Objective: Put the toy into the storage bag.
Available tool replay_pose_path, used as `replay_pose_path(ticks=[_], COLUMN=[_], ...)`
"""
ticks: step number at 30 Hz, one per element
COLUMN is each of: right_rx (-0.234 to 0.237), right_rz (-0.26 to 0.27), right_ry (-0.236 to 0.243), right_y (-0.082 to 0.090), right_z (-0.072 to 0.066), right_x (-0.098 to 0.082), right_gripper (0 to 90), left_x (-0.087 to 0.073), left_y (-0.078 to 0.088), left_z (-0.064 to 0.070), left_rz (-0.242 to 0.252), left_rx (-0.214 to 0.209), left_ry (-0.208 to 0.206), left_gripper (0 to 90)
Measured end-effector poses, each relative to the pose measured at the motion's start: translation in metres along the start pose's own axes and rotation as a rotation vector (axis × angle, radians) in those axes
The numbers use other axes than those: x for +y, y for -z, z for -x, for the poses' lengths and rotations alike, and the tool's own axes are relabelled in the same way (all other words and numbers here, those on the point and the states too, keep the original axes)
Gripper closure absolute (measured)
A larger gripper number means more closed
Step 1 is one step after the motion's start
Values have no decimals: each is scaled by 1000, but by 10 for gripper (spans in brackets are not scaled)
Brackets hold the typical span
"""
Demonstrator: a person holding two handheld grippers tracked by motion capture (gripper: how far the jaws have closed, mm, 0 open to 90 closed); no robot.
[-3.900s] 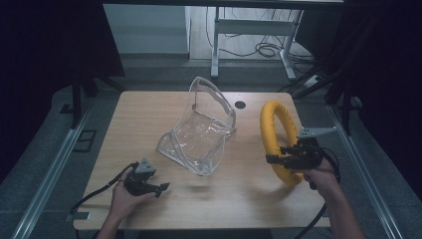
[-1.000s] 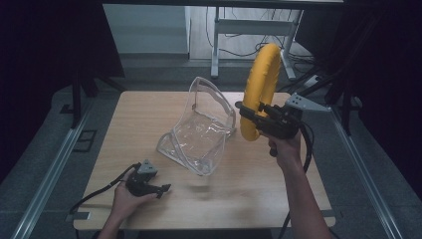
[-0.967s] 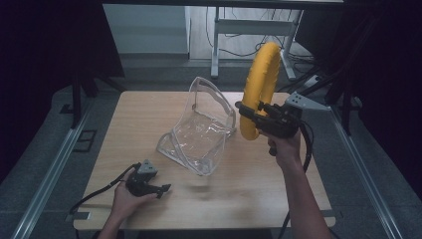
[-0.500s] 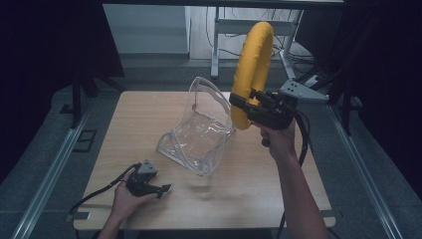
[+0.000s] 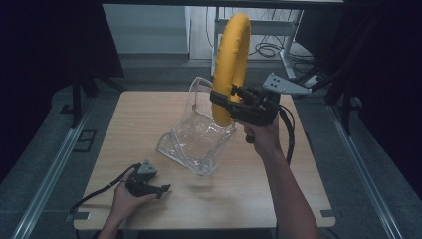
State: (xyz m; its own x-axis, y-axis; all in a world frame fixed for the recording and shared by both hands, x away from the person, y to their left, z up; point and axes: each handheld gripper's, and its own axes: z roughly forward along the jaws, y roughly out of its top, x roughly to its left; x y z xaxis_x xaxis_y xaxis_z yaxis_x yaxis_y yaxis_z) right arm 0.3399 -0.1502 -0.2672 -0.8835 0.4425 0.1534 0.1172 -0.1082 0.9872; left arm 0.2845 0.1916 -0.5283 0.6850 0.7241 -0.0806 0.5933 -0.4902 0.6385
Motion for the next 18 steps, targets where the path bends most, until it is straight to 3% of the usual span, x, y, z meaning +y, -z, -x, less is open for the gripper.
replay_pose_path(ticks=[8,18], right_rx=[38,29], right_rz=[-10,-25], right_ry=[-3,1], right_y=[-16,-31], right_z=[-7,-11], right_x=[-8,-20], right_gripper=[491,491], left_x=[0,-1], left_y=[0,0], left_z=[0,1], left_rz=[-1,0], left_rx=[0,-1], left_ry=[-2,-2], left_gripper=[232,232])
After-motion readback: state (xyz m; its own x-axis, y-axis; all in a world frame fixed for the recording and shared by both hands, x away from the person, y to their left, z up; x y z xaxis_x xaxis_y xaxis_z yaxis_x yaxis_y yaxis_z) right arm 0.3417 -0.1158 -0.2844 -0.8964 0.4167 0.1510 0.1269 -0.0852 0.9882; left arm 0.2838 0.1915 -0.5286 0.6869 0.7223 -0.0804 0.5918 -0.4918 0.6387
